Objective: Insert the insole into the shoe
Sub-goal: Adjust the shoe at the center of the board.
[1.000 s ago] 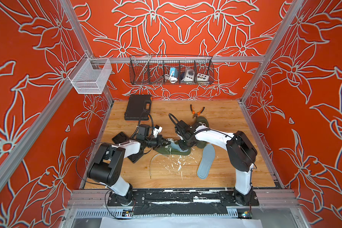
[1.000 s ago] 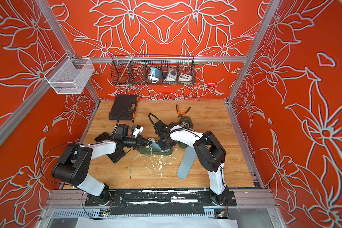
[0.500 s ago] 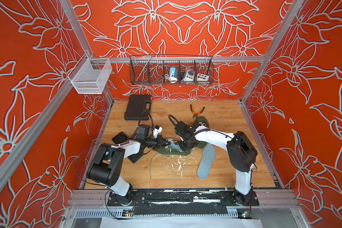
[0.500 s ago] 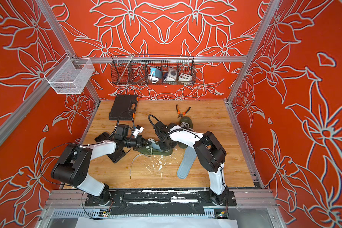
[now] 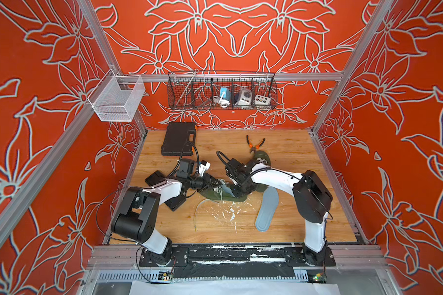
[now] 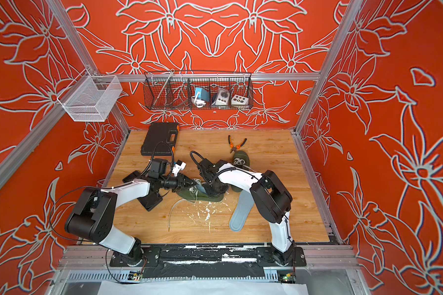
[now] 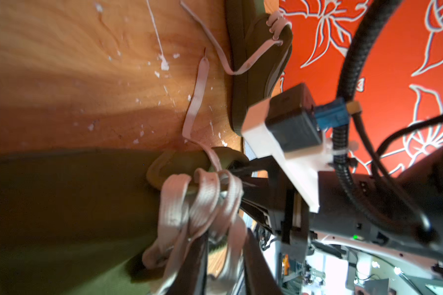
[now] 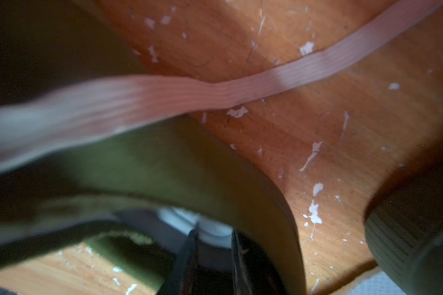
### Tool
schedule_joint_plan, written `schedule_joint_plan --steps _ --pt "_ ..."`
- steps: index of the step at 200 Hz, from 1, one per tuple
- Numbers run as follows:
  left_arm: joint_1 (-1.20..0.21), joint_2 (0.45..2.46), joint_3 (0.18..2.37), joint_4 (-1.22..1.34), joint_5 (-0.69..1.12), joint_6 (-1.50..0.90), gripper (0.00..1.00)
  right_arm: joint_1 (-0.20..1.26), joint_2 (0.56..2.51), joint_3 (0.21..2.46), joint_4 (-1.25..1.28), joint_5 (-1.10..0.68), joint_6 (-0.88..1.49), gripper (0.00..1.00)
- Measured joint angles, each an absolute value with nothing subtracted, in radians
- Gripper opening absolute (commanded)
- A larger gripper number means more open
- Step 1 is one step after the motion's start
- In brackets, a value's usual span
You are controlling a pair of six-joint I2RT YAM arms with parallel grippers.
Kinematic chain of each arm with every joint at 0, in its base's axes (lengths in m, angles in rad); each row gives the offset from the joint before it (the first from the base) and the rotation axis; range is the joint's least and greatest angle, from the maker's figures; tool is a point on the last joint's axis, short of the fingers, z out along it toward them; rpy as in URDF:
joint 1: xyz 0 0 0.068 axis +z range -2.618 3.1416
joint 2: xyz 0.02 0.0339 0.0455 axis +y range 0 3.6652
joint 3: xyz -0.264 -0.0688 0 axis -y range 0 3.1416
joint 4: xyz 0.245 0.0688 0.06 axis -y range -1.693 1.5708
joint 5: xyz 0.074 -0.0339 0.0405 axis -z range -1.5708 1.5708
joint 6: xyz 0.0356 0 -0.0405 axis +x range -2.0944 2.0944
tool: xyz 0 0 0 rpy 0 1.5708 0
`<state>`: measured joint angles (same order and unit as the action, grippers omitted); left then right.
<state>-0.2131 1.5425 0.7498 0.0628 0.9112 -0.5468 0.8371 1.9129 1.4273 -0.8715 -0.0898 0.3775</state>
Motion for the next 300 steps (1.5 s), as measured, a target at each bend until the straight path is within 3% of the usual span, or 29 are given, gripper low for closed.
schedule_joint_plan --steps 24,62,117,129,154,170,208,224,263,300 --pt "-0.213 1.495 0.807 -0.001 0.872 -0.509 0.47 0.839 1.839 1.472 -0.931 -0.067 0.354 0.39" --pt "-0.213 1.405 0.852 -0.093 0.804 -0.47 0.47 0.836 1.81 1.57 -0.961 -0.028 0.268 0.45" --pt "-0.213 1.288 0.822 -0.213 0.704 -0.442 0.48 0.811 1.996 1.594 -0.945 -0.019 0.124 0.44" --pt "-0.213 1.262 0.807 -0.232 0.69 -0.44 0.48 0.802 2.03 1.594 -0.938 -0.02 0.11 0.38" --pt "-0.215 1.22 0.768 -0.263 0.661 -0.437 0.48 0.784 2.054 1.596 -0.93 -0.022 0.101 0.07" --pt "-0.222 1.209 0.758 -0.286 0.633 -0.433 0.48 0.778 2.051 1.602 -0.932 -0.032 0.104 0.0" --pt "-0.281 1.211 0.76 -0.323 0.542 -0.422 0.48 0.776 1.999 1.556 -0.888 -0.087 0.266 0.0" --pt "-0.311 1.221 0.769 -0.331 0.507 -0.419 0.48 0.776 1.947 1.48 -0.835 -0.132 0.379 0.16" --pt "-0.369 1.298 0.812 -0.336 0.423 -0.411 0.48 0.78 1.883 1.371 -0.716 -0.22 0.555 0.37" --pt "-0.414 1.393 0.886 -0.34 0.338 -0.4 0.46 0.78 1.864 1.37 -0.666 -0.254 0.611 0.4"
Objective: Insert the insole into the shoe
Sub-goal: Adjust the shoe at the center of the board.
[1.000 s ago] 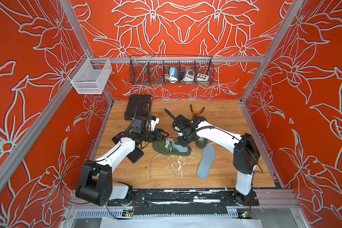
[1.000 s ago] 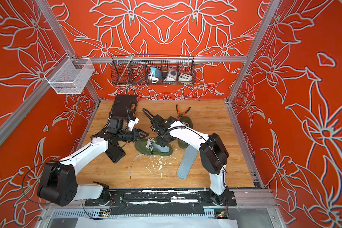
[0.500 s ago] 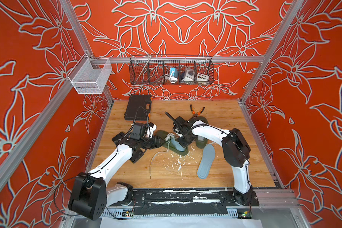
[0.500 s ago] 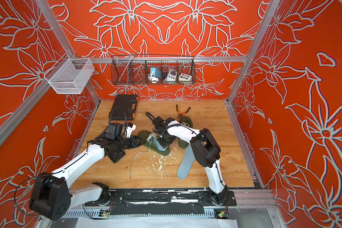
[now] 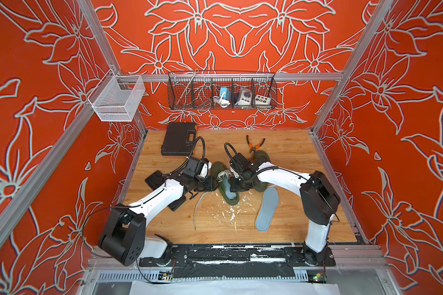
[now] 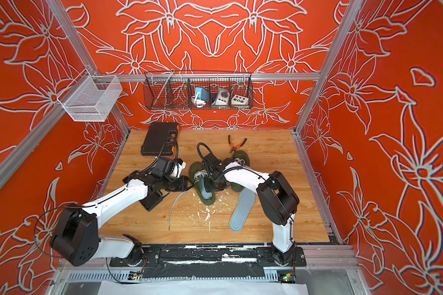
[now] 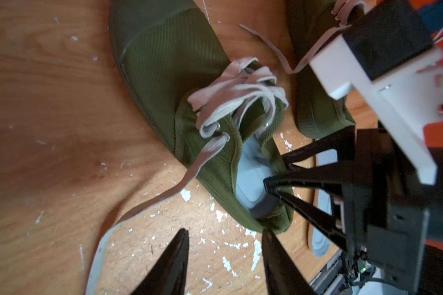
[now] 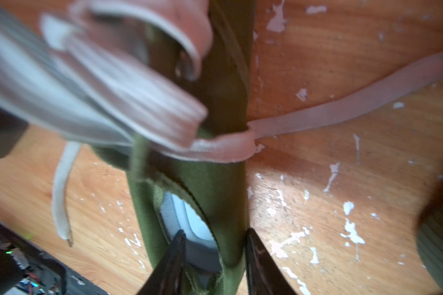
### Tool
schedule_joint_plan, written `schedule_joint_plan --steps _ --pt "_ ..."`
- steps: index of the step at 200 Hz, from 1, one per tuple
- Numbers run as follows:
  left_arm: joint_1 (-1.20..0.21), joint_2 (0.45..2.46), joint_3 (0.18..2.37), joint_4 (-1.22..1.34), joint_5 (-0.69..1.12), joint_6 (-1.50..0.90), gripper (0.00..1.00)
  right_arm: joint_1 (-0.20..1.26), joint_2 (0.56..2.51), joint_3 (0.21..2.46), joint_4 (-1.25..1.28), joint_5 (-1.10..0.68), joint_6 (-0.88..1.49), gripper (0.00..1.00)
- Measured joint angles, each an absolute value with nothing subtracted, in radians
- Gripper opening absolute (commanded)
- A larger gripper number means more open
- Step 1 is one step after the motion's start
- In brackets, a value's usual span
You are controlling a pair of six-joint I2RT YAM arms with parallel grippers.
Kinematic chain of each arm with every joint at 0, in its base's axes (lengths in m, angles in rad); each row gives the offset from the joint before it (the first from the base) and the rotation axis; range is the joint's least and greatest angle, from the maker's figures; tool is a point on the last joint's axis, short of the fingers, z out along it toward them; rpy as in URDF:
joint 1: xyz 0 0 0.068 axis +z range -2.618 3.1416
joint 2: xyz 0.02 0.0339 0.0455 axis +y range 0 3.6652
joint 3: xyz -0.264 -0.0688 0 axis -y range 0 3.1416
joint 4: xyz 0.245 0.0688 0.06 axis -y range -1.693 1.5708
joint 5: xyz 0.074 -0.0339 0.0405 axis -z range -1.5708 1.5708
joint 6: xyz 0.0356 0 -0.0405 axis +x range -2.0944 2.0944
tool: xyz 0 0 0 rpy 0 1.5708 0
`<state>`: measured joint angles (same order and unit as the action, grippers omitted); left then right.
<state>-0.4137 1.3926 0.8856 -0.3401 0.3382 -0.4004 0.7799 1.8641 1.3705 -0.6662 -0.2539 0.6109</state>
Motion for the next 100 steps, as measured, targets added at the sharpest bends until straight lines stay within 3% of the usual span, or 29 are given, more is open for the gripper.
schedule_joint_plan --steps 100 --pt "-0.579 1.558 1.023 -0.334 0.104 -0.442 0.38 0.721 1.476 1.139 -0.656 -0.18 0.661 0.45"
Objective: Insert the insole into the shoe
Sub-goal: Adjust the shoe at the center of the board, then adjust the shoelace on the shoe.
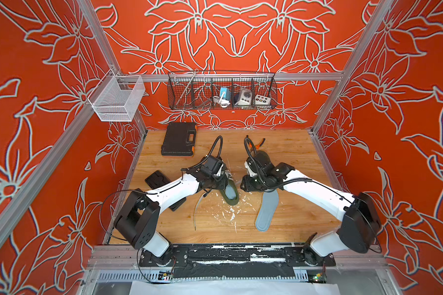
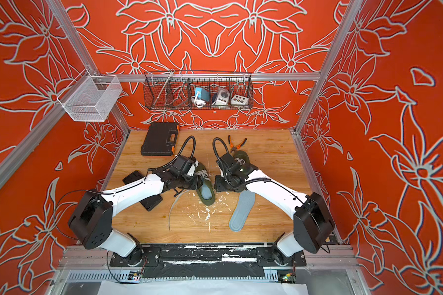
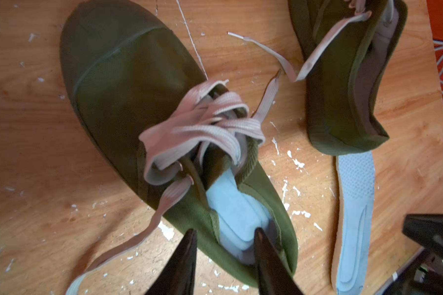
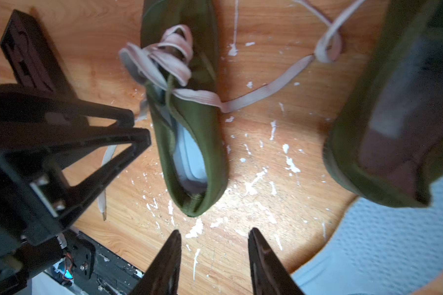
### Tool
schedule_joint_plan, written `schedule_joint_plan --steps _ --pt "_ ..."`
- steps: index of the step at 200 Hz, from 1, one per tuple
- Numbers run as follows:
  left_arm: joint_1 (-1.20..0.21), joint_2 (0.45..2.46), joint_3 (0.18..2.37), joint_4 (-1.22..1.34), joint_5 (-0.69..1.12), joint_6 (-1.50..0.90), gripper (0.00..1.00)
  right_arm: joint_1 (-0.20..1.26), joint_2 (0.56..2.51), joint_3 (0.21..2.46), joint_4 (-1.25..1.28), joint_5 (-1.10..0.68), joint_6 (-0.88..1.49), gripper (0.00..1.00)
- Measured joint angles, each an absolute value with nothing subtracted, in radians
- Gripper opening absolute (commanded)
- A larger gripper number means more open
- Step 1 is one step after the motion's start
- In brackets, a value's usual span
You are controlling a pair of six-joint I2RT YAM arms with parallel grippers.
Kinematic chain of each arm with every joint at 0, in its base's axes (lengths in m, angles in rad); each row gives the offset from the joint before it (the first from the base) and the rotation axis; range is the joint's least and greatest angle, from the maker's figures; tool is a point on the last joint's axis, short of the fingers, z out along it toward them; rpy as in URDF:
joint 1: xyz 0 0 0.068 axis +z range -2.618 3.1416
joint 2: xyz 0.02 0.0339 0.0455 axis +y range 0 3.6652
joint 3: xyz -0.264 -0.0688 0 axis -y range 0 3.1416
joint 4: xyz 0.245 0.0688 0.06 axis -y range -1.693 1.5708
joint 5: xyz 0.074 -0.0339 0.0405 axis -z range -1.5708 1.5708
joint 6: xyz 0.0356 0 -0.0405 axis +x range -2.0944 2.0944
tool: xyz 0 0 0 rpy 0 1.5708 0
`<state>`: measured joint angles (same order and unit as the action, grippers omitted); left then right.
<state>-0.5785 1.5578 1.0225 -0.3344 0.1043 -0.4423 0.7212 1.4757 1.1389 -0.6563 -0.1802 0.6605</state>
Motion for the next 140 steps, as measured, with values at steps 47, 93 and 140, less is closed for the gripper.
schedule_joint_plan --steps 47,93,140 --pt "-0.584 1.637 1.06 -0.329 0.061 -0.476 0.35 0.646 1.443 1.076 -0.673 -0.18 0.657 0.45" --pt "-0.588 1.707 1.113 -0.352 0.032 -0.483 0.3 0.606 1.411 1.061 -0.674 -0.186 0.637 0.44" --pt "-0.609 1.753 1.183 -0.429 -0.022 -0.45 0.0 0.581 1.399 1.049 -0.676 -0.195 0.622 0.44"
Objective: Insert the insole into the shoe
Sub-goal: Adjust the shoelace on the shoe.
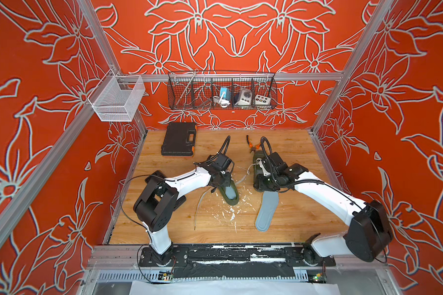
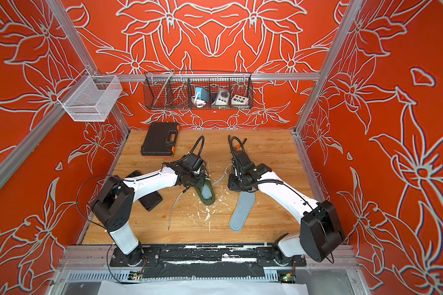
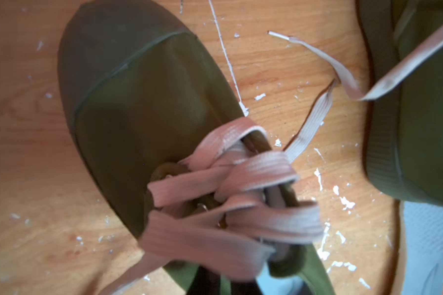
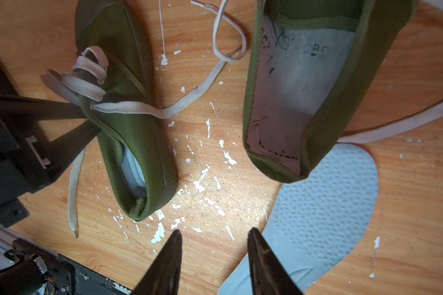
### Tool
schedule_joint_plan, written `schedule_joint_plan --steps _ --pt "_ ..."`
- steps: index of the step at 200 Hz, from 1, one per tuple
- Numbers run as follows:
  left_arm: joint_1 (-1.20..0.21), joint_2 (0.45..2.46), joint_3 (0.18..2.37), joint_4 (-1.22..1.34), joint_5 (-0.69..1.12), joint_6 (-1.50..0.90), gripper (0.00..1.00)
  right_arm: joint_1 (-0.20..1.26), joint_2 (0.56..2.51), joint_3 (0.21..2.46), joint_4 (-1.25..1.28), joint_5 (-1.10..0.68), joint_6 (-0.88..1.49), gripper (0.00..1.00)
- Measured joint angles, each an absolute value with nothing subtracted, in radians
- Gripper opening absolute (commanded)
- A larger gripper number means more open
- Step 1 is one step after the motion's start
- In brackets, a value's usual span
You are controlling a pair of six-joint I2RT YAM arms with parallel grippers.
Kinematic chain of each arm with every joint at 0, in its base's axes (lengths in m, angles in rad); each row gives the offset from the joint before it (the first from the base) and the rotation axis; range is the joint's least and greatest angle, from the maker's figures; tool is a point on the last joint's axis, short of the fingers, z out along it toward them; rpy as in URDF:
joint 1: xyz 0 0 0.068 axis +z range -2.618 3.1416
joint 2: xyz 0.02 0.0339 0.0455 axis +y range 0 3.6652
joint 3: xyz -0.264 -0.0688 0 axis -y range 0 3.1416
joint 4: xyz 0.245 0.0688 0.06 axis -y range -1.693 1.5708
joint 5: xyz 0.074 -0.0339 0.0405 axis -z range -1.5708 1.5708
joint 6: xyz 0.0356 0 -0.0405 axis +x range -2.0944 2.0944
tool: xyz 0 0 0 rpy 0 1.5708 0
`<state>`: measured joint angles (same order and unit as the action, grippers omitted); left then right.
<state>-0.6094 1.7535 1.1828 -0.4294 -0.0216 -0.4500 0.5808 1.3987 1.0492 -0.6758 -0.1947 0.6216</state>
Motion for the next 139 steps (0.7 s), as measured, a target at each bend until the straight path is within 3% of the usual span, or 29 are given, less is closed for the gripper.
schedule_joint_plan --steps 42,96,139 --pt "-0.609 1.743 1.222 -0.492 0.027 -0.448 0.0 0.572 1.399 1.048 -0.678 -0.194 0.601 0.44" --pt "-0.48 1.642 1.134 -0.45 0.344 -0.45 0.0 0.569 1.399 1.023 -0.68 -0.203 0.58 0.44" --pt "-0.448 1.627 1.093 -0.381 0.455 -0.451 0.0 0.569 1.399 1.015 -0.699 -0.202 0.574 0.45"
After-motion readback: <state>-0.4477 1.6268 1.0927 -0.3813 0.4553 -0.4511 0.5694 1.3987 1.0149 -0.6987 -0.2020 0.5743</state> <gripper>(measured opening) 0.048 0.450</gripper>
